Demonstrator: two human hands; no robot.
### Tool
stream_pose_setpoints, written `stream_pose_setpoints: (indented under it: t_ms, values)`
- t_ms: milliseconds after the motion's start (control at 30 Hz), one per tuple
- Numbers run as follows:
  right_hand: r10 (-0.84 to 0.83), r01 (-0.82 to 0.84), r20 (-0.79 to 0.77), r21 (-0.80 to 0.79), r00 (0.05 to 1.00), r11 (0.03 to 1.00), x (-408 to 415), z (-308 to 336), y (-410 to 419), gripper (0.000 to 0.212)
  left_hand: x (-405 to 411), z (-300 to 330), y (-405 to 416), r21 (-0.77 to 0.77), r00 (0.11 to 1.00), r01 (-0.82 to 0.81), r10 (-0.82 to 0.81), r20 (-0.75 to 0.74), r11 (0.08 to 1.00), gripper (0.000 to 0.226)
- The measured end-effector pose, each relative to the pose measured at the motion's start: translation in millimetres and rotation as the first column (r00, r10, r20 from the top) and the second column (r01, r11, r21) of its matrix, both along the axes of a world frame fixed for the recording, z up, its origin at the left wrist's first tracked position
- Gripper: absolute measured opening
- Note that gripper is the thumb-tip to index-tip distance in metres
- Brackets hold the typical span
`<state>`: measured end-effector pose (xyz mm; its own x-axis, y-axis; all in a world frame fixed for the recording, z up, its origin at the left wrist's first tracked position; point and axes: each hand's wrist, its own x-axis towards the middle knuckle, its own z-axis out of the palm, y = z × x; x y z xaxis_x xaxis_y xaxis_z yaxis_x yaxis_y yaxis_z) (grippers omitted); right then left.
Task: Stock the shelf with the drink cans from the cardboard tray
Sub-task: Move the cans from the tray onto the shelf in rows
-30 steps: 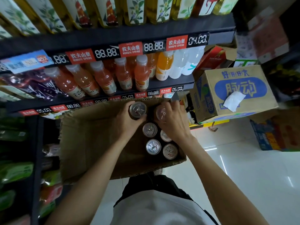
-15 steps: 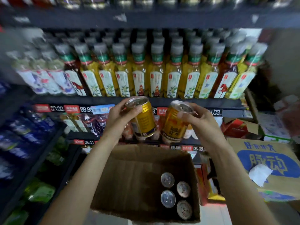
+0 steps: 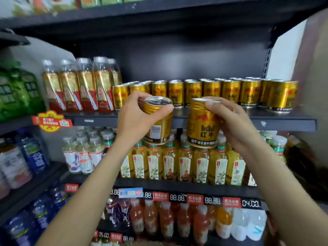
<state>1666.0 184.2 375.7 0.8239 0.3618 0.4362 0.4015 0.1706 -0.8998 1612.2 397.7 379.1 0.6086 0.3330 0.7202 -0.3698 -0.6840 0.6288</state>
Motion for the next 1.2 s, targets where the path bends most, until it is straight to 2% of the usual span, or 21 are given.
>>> stream_pose_setpoints:
  t_ms: [133, 267, 567, 667, 733, 800, 900, 967, 1067, 1200]
  values:
    - [-0.099, 0.097, 0.049, 0.035, 0.994, 0.995, 24, 30, 14, 0.033, 34, 25, 1, 0.057, 0.996, -0.076, 0.073, 0.058, 0.995, 0.051]
    - [-0.221, 0.219, 0.044, 0.049, 0.974, 0.974, 64, 41, 32, 0.048, 79, 30, -3, 0.097, 0.978, -0.204, 0.2, 0.056, 0.974, 0.058]
    - [-0.364, 0.364, -0.011, 0.0, 0.931, 0.931, 126, 26, 62, 0.072, 155, 15, -18, -0.124, 0.899, -0.422, 0.432, 0.072, 0.898, 0.071]
    - [-0.39, 0.393, 0.056, -0.06, 0.919, 0.918, 134, 25, 70, 0.079, 159, 11, -17, -0.181, 0.915, -0.383, 0.4, 0.062, 0.906, 0.065]
    - [-0.385, 0.393, 0.093, -0.083, 0.918, 0.916, 137, 23, 75, 0.077, 156, 4, -8, -0.101, 0.936, -0.343, 0.349, 0.041, 0.934, 0.054]
    - [-0.4, 0.413, 0.139, -0.08, 0.906, 0.907, 140, 20, 78, 0.068, 150, -4, 3, 0.066, 0.965, -0.261, 0.261, 0.016, 0.963, 0.046]
    - [-0.442, 0.461, 0.183, -0.075, 0.878, 0.884, 142, 18, 83, 0.061, 141, -7, 19, 0.235, 0.981, -0.19, 0.193, 0.008, 0.953, 0.055]
    - [-0.462, 0.487, 0.209, -0.092, 0.862, 0.868, 143, 19, 88, 0.062, 137, -4, 24, 0.314, 0.962, -0.269, 0.27, 0.041, 0.911, 0.057]
    - [-0.479, 0.514, 0.235, -0.12, 0.846, 0.849, 141, 20, 98, 0.063, 138, -3, 27, 0.418, 0.891, -0.445, 0.44, 0.115, 0.792, 0.056]
    - [-0.522, 0.588, 0.324, -0.156, 0.789, 0.793, 136, 21, 110, 0.064, 144, -6, 34, 0.472, 0.818, -0.562, 0.54, 0.199, 0.679, 0.056]
